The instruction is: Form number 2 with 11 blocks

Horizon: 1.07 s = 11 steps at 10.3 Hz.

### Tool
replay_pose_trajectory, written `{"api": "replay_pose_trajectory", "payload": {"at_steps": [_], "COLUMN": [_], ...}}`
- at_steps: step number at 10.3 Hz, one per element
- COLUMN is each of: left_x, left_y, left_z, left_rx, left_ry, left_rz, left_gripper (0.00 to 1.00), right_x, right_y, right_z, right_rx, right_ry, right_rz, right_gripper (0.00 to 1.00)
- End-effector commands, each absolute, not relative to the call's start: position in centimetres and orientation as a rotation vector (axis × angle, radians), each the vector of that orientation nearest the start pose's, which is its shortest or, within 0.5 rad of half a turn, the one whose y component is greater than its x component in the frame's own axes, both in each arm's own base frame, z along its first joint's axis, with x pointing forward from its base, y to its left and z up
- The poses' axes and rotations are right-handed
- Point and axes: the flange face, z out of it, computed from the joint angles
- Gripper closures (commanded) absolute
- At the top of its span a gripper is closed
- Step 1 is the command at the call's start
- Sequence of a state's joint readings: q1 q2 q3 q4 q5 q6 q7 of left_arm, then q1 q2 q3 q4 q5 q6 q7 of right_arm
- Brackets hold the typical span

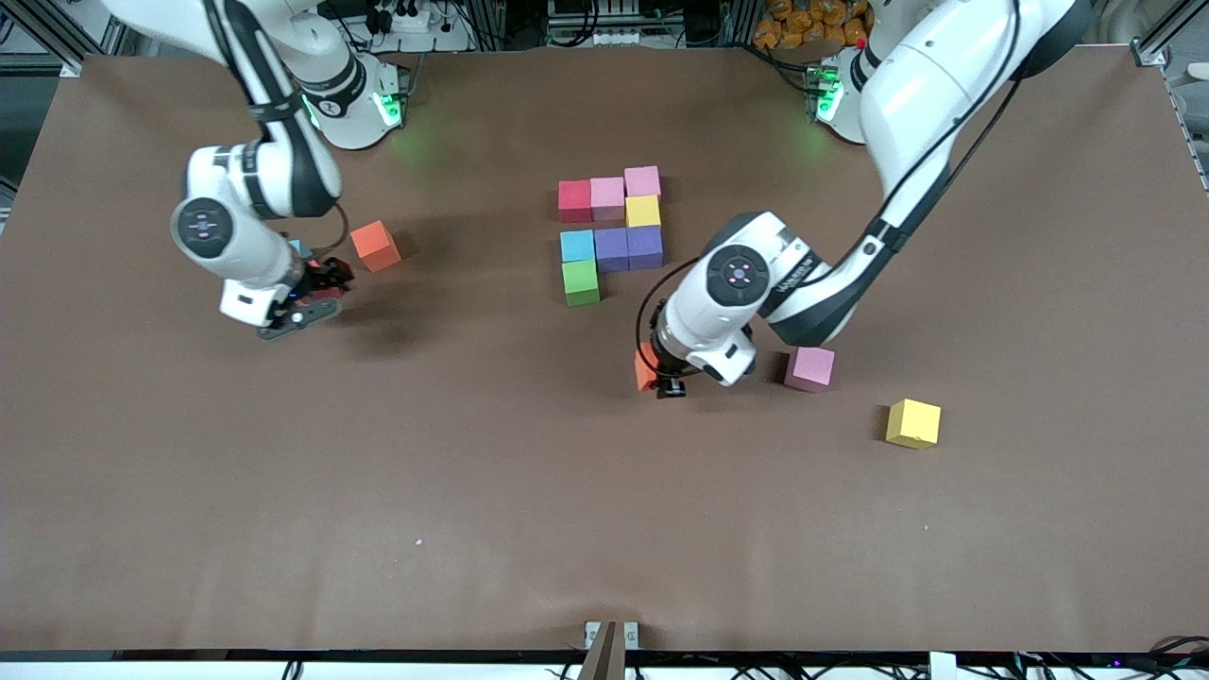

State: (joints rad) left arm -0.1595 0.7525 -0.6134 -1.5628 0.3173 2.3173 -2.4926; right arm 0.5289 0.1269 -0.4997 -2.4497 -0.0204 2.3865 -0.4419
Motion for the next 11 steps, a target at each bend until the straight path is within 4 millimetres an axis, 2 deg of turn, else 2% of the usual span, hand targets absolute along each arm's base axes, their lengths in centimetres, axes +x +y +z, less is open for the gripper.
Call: {"api": "replay_pose_trajectory", "payload": {"at_steps": [1,3,4,5,7,8,11], "left_x": [56.2,55.2,54.3,53.2,52.6,51.7,50.0], "left_y": [-44.6,-45.8,-46.8,-47.9,-48.6,-49.5,-51.3], "left_z": [27.6,27.6,27.6,27.3,27.5,27.5,26.2], "left_rx": [1.966,2.002,2.144,2.315,2.575,2.693,2.892], "left_ry": [2.246,2.216,2.071,1.876,1.471,1.232,0.654], "left_rz": [-0.211,-0.208,-0.171,-0.14,-0.102,-0.088,-0.067], "left_gripper": [0.79,0.79,0.79,0.81,0.87,0.87,0.86], "right_x": [44.8,43.3,42.8,42.1,41.9,41.9,42.3], "right_y": [-1.1,-1.0,-0.7,-0.5,0.0,0.0,-1.4], "right_z": [23.5,22.0,21.4,20.9,20.7,20.7,20.3], "right_rx": [-3.027,-3.035,-3.036,-3.032,-3.027,-3.025,-2.993], "right_ry": [-0.856,-0.867,-0.881,-0.891,-0.907,-0.916,-1.052], "right_rz": [0.294,0.25,0.231,0.235,0.242,0.237,0.194], "right_gripper": [0.0,0.0,0.0,0.0,0.0,0.0,0.0]}}
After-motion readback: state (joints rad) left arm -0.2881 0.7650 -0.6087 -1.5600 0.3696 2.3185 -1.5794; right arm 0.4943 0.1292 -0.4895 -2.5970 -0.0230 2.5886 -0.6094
